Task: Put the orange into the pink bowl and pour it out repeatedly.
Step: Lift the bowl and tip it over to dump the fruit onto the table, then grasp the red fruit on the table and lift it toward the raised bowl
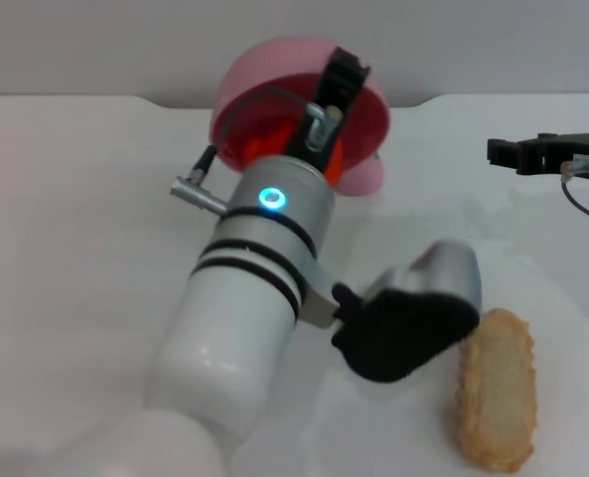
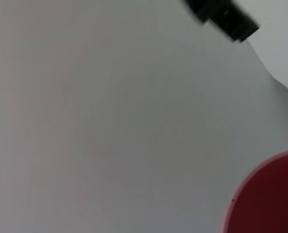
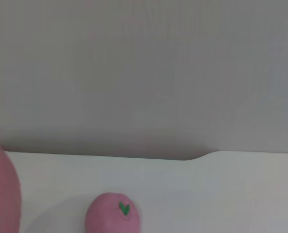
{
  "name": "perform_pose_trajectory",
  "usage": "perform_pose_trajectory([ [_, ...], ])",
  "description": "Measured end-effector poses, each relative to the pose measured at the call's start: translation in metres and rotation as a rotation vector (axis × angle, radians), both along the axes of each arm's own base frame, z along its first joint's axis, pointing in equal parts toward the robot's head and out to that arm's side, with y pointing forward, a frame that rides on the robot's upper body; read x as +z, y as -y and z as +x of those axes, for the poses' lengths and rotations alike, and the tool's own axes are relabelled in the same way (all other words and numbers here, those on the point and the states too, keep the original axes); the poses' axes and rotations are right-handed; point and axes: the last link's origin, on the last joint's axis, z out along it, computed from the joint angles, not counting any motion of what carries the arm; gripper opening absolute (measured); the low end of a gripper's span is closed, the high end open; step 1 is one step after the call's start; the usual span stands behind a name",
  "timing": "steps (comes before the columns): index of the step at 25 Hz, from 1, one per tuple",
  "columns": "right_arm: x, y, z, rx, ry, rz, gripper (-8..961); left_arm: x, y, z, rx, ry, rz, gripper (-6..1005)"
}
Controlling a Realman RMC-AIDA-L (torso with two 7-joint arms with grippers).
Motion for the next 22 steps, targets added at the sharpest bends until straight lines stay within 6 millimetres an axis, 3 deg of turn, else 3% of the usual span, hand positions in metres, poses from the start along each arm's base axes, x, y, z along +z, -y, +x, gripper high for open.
perform_pose_trajectory([
  [8, -0.001, -0.002, 0.002, -0.002, 0.008, -0.006, 646, -0.009, 0.003, 0.001, -0.113, -0.106, 0.002, 42],
  [11, -0.001, -0.003, 0.002, -0.001, 0.009, -0.006, 648, -0.007, 0.001, 0.004, -0.099, -0.048, -0.003, 42],
  [12, -0.002, -0.003, 0.001, 0.002, 0.009, -0.008, 649, -0.004, -0.001, 0.008, -0.09, 0.002, -0.005, 42],
  [13, -0.003, -0.003, 0.001, 0.004, 0.011, -0.01, 649, 0.007, -0.004, 0.017, -0.039, 0.175, -0.008, 42],
  [14, -0.005, -0.003, -0.001, 0.014, 0.016, -0.017, 650, 0.007, -0.004, 0.017, -0.039, 0.175, -0.008, 42],
  [15, -0.005, -0.003, -0.001, 0.014, 0.016, -0.017, 651, 0.024, -0.011, 0.026, 0.062, 0.417, -0.004, 42],
  [16, -0.006, -0.003, -0.002, 0.02, 0.019, -0.021, 651, 0.034, -0.016, 0.029, 0.129, 0.527, 0.0, 42],
  [18, -0.008, -0.004, -0.005, 0.035, 0.012, -0.026, 653, 0.05, -0.026, 0.03, 0.246, 0.69, 0.011, 42],
  [21, -0.013, -0.004, -0.013, 0.067, -0.017, -0.037, 655, 0.058, -0.031, 0.029, 0.307, 0.758, 0.016, 42],
  [22, -0.015, -0.004, -0.016, 0.08, -0.024, -0.044, 655, 0.08, -0.049, 0.016, 0.522, 0.919, 0.057, 42],
])
